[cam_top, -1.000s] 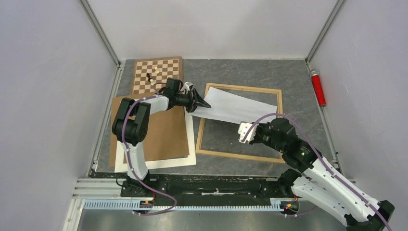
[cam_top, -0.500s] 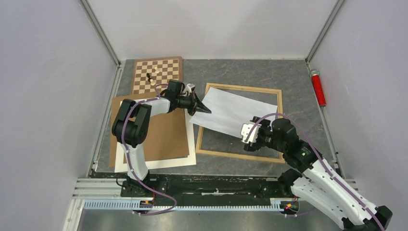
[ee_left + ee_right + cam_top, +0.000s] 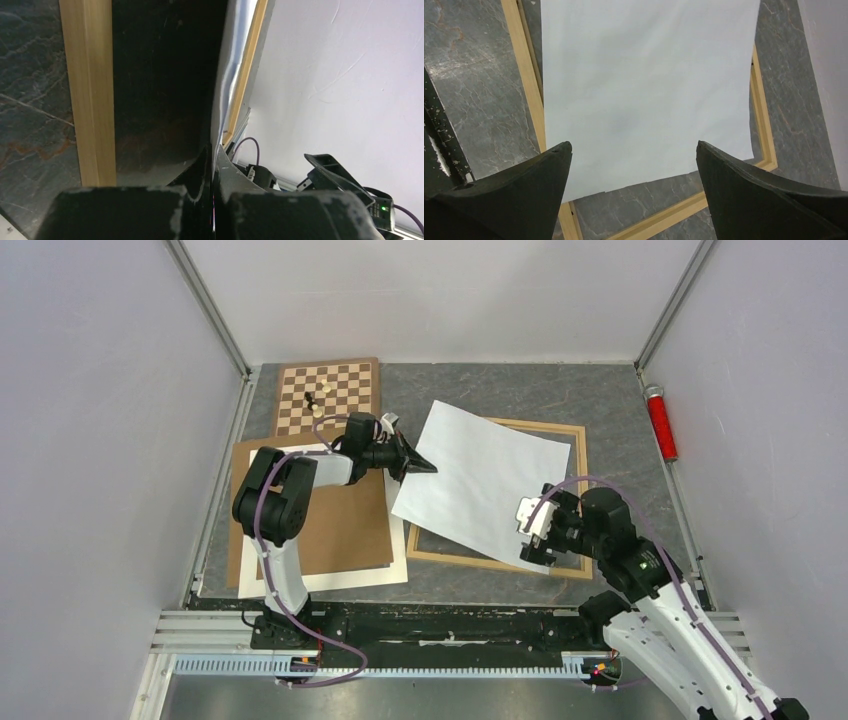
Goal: Put the photo into the frame
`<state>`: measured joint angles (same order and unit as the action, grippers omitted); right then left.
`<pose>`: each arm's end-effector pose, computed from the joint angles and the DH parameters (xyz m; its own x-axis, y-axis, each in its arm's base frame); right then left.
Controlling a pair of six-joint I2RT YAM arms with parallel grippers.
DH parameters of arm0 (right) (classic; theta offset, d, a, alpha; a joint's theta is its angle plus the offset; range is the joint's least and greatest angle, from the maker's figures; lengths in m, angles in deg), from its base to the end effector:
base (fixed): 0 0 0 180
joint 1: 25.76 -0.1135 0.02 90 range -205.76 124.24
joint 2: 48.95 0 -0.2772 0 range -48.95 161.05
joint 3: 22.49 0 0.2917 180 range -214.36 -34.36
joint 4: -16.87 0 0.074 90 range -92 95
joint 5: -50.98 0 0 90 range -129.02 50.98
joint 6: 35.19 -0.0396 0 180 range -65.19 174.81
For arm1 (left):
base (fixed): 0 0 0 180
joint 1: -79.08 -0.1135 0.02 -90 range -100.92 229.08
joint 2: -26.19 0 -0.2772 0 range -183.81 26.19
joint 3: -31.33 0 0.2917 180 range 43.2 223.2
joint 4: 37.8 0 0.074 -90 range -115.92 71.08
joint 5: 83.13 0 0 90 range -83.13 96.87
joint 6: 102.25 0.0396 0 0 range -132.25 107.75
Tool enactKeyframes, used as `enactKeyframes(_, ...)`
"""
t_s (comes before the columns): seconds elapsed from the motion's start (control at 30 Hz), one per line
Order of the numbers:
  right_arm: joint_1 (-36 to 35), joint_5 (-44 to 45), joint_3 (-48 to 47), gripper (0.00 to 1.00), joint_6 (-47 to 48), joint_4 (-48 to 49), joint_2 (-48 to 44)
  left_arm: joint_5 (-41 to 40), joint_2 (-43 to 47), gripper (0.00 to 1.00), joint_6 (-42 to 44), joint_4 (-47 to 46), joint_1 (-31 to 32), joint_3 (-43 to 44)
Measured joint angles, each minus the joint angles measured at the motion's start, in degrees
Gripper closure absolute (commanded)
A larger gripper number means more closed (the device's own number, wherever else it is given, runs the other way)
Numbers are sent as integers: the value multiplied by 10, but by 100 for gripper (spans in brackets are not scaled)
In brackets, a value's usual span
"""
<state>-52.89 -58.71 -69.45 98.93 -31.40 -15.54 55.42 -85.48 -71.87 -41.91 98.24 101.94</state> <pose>0.1396 0.0865 0.2711 0.1066 -0.6819 -0.7237 -0.8380 0.3301 -0.4344 0.3893 -0.1667 0.1193 -0.9627 -0.2701 -0.0155 -0.0938 0.3870 -0.9173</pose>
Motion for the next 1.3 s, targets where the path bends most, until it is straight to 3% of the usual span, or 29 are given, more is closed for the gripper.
enactKeyframes(0.17,18,12,-3,2,-10,-3,-13,-26,0,98,-1,-31,4,-6)
enactKeyframes(0.8,107,217,-5,4,-144,120,59,-146,45,98,-20,-91,50,-67)
enactKeyframes(1.3,206,243,-5,3,-203,160,118,-202,45,98,-45,-128,69,-82)
